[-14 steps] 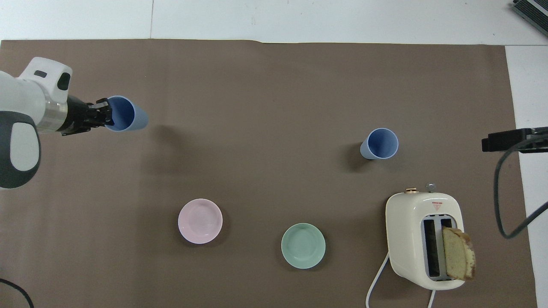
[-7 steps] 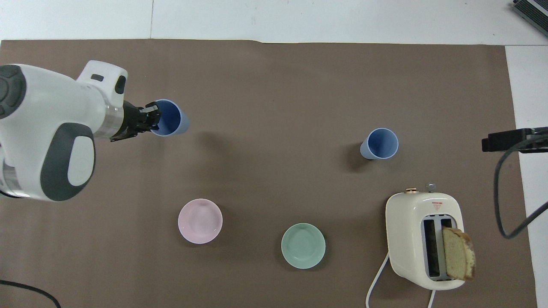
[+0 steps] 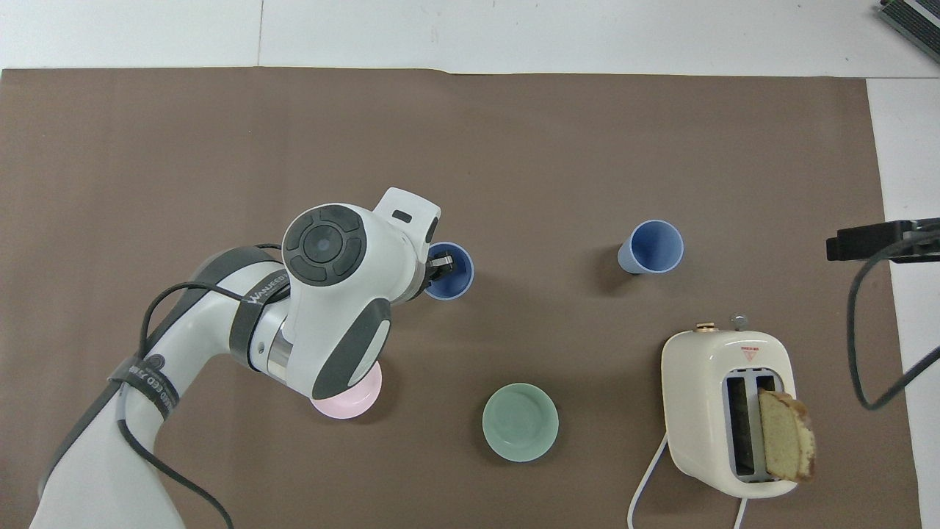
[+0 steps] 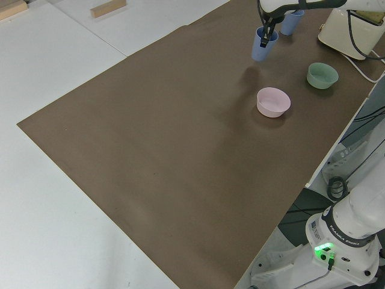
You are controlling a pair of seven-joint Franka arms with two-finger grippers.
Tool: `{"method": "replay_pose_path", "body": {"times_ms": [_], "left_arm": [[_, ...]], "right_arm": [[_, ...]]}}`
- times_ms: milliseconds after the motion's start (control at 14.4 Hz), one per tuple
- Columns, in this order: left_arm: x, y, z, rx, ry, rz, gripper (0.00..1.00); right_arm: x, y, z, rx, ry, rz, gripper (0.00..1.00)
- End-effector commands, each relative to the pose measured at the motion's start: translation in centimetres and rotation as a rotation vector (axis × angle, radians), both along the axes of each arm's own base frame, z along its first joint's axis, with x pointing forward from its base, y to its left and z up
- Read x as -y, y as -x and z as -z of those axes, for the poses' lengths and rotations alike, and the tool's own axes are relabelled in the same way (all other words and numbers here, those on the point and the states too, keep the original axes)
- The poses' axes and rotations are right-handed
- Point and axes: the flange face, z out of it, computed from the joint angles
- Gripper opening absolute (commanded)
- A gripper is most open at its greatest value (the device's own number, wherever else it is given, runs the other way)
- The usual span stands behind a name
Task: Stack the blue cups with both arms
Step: 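Carry the blue cup with the left gripper toward the table center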
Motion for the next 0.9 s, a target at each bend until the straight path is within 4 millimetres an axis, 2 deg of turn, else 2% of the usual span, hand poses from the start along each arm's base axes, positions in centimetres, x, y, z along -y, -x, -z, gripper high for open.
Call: {"method": "replay_pose_path", "body": {"times_ms": [0,70,348,626,765,835], "left_arm": [[-0.4,-0.2,0.0,0.027,-0.010,-0.005,0.00],[-0.4,-0.5,0.8,0.035,-0.024,0.002,0.00],[-0.4,-0.8,1.4,0.052,-0.014,-0.005,0.00],[-0.6,-0.7,2.0,0.059,-0.009,-0.016,0.19],[-0.8,-0.8,2.0,0.059,-0.010,-0.018,0.38],[-0.7,-0.9,1.7,0.058,-0.009,-0.020,0.52]], "right_arm": [[0.3,0.4,-0.1,-0.005,0.001,-0.021,1.00],[0.3,0.3,-0.1,-0.003,0.001,-0.021,1.00],[0.7,0.4,-0.1,-0.005,0.000,-0.013,1.00],[0.5,0.7,0.2,-0.026,-0.002,-0.023,1.00],[0.1,0.9,0.7,-0.032,-0.002,-0.026,1.00],[-0.1,0.8,2.1,-0.052,-0.003,-0.030,1.00]]}}
